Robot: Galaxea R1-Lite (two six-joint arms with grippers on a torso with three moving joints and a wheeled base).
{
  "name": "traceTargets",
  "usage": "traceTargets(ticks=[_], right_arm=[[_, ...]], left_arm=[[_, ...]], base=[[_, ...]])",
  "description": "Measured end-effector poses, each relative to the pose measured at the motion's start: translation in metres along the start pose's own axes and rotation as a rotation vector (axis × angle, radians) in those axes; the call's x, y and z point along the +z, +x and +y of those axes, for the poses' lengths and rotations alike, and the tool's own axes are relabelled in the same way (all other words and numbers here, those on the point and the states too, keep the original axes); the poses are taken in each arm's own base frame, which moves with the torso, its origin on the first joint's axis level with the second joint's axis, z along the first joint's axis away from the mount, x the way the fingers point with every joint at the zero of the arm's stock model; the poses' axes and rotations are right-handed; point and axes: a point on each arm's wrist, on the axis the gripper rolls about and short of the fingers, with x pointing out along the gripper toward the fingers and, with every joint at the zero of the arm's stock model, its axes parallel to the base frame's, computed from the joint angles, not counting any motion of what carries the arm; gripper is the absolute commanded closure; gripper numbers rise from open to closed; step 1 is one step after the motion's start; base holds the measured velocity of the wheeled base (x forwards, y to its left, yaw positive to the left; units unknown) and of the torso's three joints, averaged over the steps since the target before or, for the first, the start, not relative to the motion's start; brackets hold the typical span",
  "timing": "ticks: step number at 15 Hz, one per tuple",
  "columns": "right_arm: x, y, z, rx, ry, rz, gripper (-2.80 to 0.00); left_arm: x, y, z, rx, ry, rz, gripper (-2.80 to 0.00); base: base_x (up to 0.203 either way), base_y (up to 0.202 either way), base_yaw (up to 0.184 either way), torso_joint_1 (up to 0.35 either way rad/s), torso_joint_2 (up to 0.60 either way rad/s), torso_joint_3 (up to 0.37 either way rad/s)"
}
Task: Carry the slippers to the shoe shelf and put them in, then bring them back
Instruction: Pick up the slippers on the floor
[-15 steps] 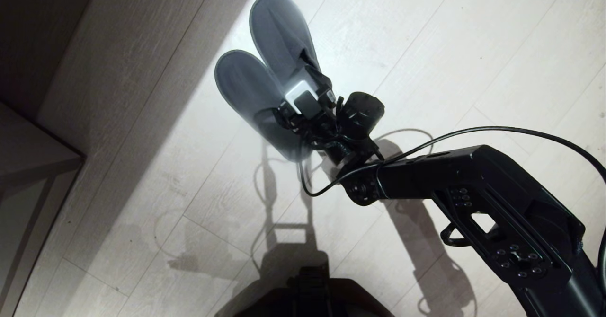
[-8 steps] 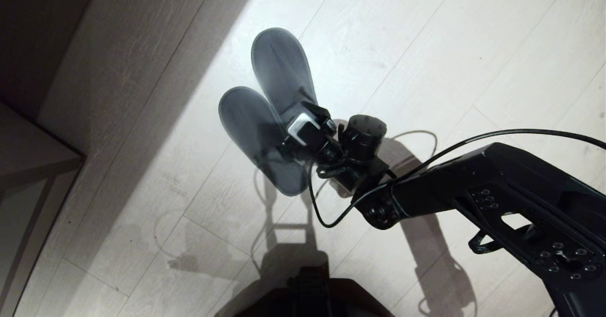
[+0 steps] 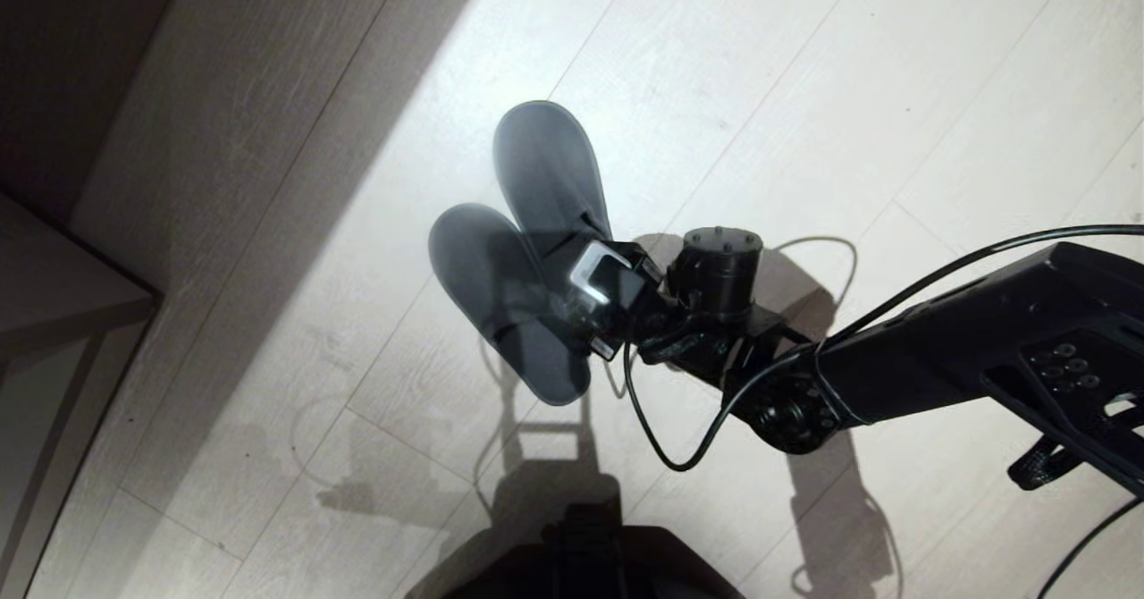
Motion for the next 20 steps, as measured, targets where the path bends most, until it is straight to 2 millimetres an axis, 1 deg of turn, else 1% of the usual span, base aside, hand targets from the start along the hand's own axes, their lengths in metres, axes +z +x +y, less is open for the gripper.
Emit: traceTargets(ticks=[4,7,10,12,14,18,20], right_arm=[[-0.003,-0.017,-0.006,0.048,0.070,0.089,-2.80],[-0.004,-0.019,-0.010,0.036,0.156,0.078,-2.80],[0.007,-0.013,-0.020,-0.011,0.184,-0.009,-2.80],[0.015,-0.010,-0.026,-0.031,0.234,-0.049,-2.80],[0.021,-0.007,-0.025,-0.025,0.305,-0.079,-2.80],[0.046,-0.012,-0.020,0.036,0.441,-0.152,-2.80],[0.050,-0.015,-0.018,0.047,0.489,-0.155,-2.80]], left_arm=[[0.000,0.000,0.000,0.000,-0.003,0.000,0.00],[0.000,0.000,0.000,0.000,-0.003,0.000,0.00],[0.000,0.000,0.000,0.000,-0.003,0.000,0.00],[0.000,0.000,0.000,0.000,-0.003,0.000,0.00],[0.000,0.000,0.000,0.000,-0.003,0.000,0.00],[0.000,0.000,0.000,0.000,-0.003,0.000,0.00],[0.000,0.000,0.000,0.000,-0.003,0.000,0.00]], base=[[0.000,0.000,0.000,0.000,0.00,0.000],[0.000,0.000,0.000,0.000,0.00,0.000],[0.000,0.000,0.000,0.000,0.00,0.000],[0.000,0.000,0.000,0.000,0.00,0.000],[0.000,0.000,0.000,0.000,0.00,0.000],[0.000,0.000,0.000,0.000,0.00,0.000],[0.000,0.000,0.000,0.000,0.00,0.000]])
